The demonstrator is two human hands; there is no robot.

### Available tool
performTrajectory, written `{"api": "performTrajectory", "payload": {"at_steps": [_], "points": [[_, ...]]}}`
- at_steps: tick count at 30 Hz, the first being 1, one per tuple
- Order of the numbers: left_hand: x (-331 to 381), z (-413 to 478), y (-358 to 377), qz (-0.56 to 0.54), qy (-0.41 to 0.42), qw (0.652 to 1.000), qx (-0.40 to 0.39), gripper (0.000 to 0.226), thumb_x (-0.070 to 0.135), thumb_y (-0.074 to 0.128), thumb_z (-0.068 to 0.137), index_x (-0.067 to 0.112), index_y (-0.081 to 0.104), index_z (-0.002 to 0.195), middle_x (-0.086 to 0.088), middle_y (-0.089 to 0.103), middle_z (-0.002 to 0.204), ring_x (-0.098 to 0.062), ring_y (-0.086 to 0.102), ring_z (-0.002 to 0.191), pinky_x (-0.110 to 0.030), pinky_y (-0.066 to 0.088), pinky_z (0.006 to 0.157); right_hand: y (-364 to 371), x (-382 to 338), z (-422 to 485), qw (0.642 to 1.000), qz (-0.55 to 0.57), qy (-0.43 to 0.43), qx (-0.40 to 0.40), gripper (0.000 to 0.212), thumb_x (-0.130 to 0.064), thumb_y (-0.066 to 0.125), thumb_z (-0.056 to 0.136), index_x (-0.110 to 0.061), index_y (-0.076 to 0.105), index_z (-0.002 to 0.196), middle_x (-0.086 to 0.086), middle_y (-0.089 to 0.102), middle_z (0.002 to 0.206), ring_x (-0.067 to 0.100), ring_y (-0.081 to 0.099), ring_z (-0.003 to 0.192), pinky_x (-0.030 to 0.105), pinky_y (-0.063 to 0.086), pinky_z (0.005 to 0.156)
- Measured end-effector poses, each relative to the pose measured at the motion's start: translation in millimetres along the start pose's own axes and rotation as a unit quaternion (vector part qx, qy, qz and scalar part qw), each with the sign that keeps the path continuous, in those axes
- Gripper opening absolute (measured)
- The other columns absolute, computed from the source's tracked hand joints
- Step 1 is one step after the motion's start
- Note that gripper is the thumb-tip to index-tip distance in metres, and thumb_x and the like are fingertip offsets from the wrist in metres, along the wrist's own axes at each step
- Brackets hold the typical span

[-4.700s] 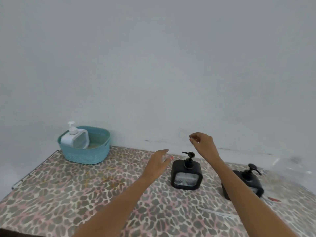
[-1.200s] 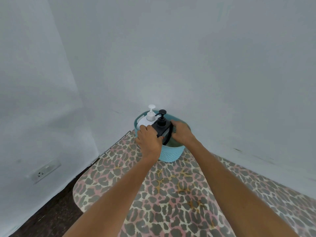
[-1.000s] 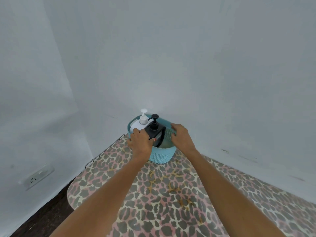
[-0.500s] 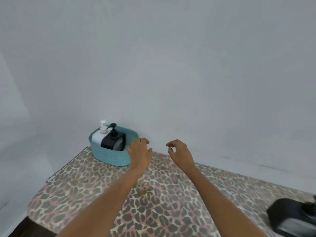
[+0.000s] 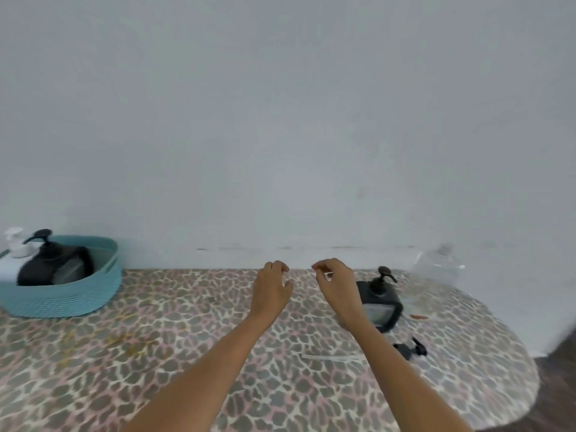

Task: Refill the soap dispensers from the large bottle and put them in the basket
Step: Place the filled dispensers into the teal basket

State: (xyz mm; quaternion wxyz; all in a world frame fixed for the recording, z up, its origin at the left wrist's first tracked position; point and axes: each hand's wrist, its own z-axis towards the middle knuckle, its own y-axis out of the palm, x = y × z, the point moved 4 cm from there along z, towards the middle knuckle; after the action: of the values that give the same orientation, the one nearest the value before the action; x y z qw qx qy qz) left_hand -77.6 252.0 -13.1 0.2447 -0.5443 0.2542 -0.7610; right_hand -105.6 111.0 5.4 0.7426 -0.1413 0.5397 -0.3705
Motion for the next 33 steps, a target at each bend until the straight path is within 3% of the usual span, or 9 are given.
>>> {"api": "performTrajectory", "payload": {"at_steps": [2, 6, 10, 14, 18, 22, 28, 33], "points": [[14.9, -3.8, 24.8, -0.025, 0.015, 0.999, -0.036, 0.027, 0.018, 0.056, 0.089, 0.007, 0.052, 0.114, -0.01, 0.053, 0.117, -0.021, 0.048, 0.112, -0.03, 0.04, 0.093, -16.1, 24.0, -12.2, 1.0, -0.008, 0.025, 0.016, 0.017, -0.011, 0.051, 0.091, -0.011, 0.065, 0.101, 0.001, 0.065, 0.102, 0.009, 0.058, 0.088, 0.018, 0.045, 0.078], [38.7, -13.3, 71.3, -0.061, 0.03, 0.991, -0.117, 0.043, 0.028, 0.059, 0.088, 0.01, 0.045, 0.124, -0.008, 0.048, 0.127, -0.018, 0.045, 0.118, -0.024, 0.035, 0.095, -47.7, 62.8, -29.6, 0.996, -0.025, 0.056, 0.065, 0.016, -0.013, 0.053, 0.091, -0.012, 0.065, 0.102, -0.003, 0.062, 0.093, 0.004, 0.053, 0.075, 0.005, 0.041, 0.062], [55.7, -15.9, 107.9, -0.065, 0.021, 0.981, -0.179, 0.064, 0.03, 0.065, 0.083, 0.012, 0.035, 0.136, -0.008, 0.04, 0.138, -0.02, 0.04, 0.126, -0.026, 0.032, 0.1, -72.4, 95.4, -44.1, 0.989, -0.023, 0.086, 0.12, 0.017, -0.008, 0.054, 0.089, -0.011, 0.066, 0.099, -0.004, 0.06, 0.089, 0.01, 0.056, 0.078, 0.015, 0.043, 0.067], [62.2, -14.4, 125.8, -0.067, 0.026, 0.984, -0.163, 0.065, 0.026, 0.067, 0.081, 0.012, 0.034, 0.135, -0.009, 0.038, 0.135, -0.02, 0.041, 0.123, -0.014, 0.026, 0.087, -83.2, 125.5, -54.2, 0.98, -0.016, 0.132, 0.15, 0.015, -0.002, 0.054, 0.086, -0.007, 0.064, 0.096, -0.001, 0.055, 0.09, 0.017, 0.058, 0.084, 0.018, 0.041, 0.069], [62.0, -10.7, 132.6, -0.074, 0.023, 0.987, -0.138, 0.062, 0.023, 0.067, 0.081, 0.011, 0.036, 0.133, -0.008, 0.042, 0.132, -0.02, 0.043, 0.121, -0.016, 0.028, 0.087, -80.9, 145.0, -57.4, 0.976, 0.005, 0.162, 0.143, 0.023, -0.005, 0.06, 0.085, -0.005, 0.056, 0.108, 0.005, 0.054, 0.107, 0.015, 0.054, 0.09, 0.023, 0.042, 0.076], [61.7, -6.7, 132.0, -0.097, 0.02, 0.987, -0.129, 0.049, 0.014, 0.067, 0.08, 0.012, 0.046, 0.124, -0.007, 0.051, 0.124, -0.02, 0.05, 0.115, -0.019, 0.034, 0.087, -73.4, 157.5, -53.9, 0.976, 0.007, 0.193, 0.099, 0.028, -0.01, 0.058, 0.088, -0.003, 0.059, 0.115, 0.01, 0.064, 0.109, 0.021, 0.06, 0.099, 0.031, 0.048, 0.087], [58.7, -2.3, 119.5, -0.123, 0.026, 0.983, -0.135, 0.044, 0.008, 0.069, 0.075, 0.008, 0.053, 0.116, -0.011, 0.06, 0.116, -0.023, 0.055, 0.109, -0.027, 0.043, 0.091, -74.1, 151.5, -43.9, 0.981, -0.011, 0.172, 0.091, 0.02, -0.009, 0.058, 0.087, 0.001, 0.065, 0.103, 0.013, 0.069, 0.095, 0.022, 0.063, 0.086, 0.028, 0.05, 0.075], [51.4, 3.9, 90.7, -0.137, 0.022, 0.984, -0.108, 0.043, 0.007, 0.071, 0.073, 0.007, 0.055, 0.113, -0.011, 0.062, 0.112, -0.023, 0.058, 0.106, -0.028, 0.046, 0.088, -66.8, 126.6, -28.9, 0.988, -0.013, 0.135, 0.077, 0.015, -0.007, 0.058, 0.087, 0.002, 0.067, 0.095, 0.014, 0.07, 0.087, 0.024, 0.064, 0.08, 0.039, 0.054, 0.074]]}}
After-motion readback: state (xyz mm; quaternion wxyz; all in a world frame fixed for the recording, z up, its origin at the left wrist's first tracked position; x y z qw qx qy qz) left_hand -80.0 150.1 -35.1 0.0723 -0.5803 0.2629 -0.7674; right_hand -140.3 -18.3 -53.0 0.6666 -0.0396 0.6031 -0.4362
